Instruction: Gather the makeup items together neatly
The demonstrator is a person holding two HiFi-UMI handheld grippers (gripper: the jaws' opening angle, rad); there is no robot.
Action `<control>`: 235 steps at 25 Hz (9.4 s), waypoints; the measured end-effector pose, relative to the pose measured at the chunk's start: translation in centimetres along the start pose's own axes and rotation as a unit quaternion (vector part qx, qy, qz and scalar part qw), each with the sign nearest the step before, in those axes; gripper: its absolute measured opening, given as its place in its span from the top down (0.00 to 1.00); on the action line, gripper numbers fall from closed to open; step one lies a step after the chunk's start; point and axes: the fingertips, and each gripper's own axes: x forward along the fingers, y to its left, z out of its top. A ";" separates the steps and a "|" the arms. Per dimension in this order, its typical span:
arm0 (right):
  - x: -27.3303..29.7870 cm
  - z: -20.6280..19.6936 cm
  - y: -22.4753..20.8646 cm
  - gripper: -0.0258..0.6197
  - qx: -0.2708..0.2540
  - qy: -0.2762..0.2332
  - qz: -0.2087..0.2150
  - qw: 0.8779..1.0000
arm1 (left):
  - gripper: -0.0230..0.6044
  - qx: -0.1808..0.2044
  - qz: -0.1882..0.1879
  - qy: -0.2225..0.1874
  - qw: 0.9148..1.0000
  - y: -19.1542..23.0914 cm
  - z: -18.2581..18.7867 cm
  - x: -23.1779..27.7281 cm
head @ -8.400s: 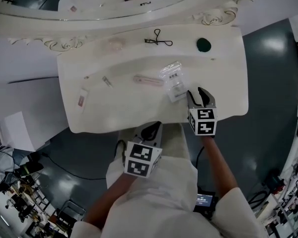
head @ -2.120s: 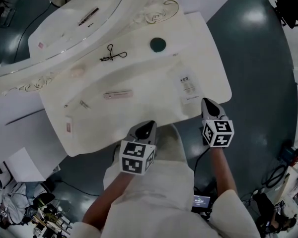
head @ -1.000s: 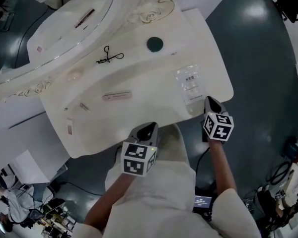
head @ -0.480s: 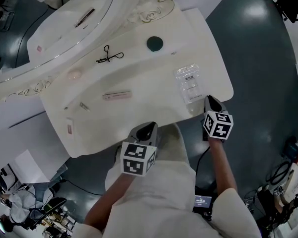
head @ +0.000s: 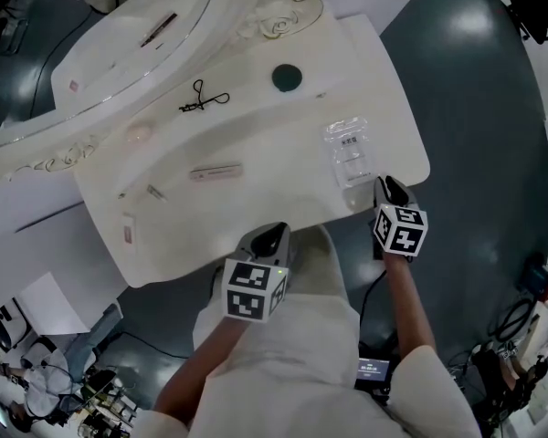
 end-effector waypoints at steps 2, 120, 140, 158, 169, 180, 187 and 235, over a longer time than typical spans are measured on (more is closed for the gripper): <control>-0.4 0.3 0.0 0.84 -0.005 -0.006 -0.004 1.000 | 0.95 -0.001 0.000 -0.002 1.000 0.0 -0.1 -0.1; 5.4 2.5 38.2 0.72 -0.477 0.021 0.317 0.820 | 0.95 -0.226 0.139 -0.115 0.957 15.8 -3.8 -9.2; 7.0 1.0 38.8 0.73 -0.556 0.026 0.329 0.763 | 0.95 -0.239 0.153 -0.113 0.952 15.6 -4.6 -9.3; 7.1 -0.1 38.8 0.82 -0.579 0.042 0.332 0.744 | 0.95 -0.250 0.156 -0.114 0.949 16.2 -5.1 -10.1; 5.1 0.7 38.5 0.82 -0.543 0.038 0.329 0.772 | 0.95 -0.236 0.145 -0.117 0.954 15.5 -4.7 -10.8; 3.6 1.5 36.6 0.82 -0.493 0.033 0.305 0.814 | 0.95 -0.218 0.133 -0.114 0.960 15.6 -5.1 -11.9; 3.0 2.0 35.1 0.82 -0.472 0.022 0.289 0.833 | 0.95 -0.200 0.120 -0.104 0.967 15.1 -4.9 -11.2; 0.2 3.4 20.1 0.82 -0.255 -0.024 0.156 0.954 | 0.95 -0.031 0.006 -0.021 0.999 4.5 0.5 -0.6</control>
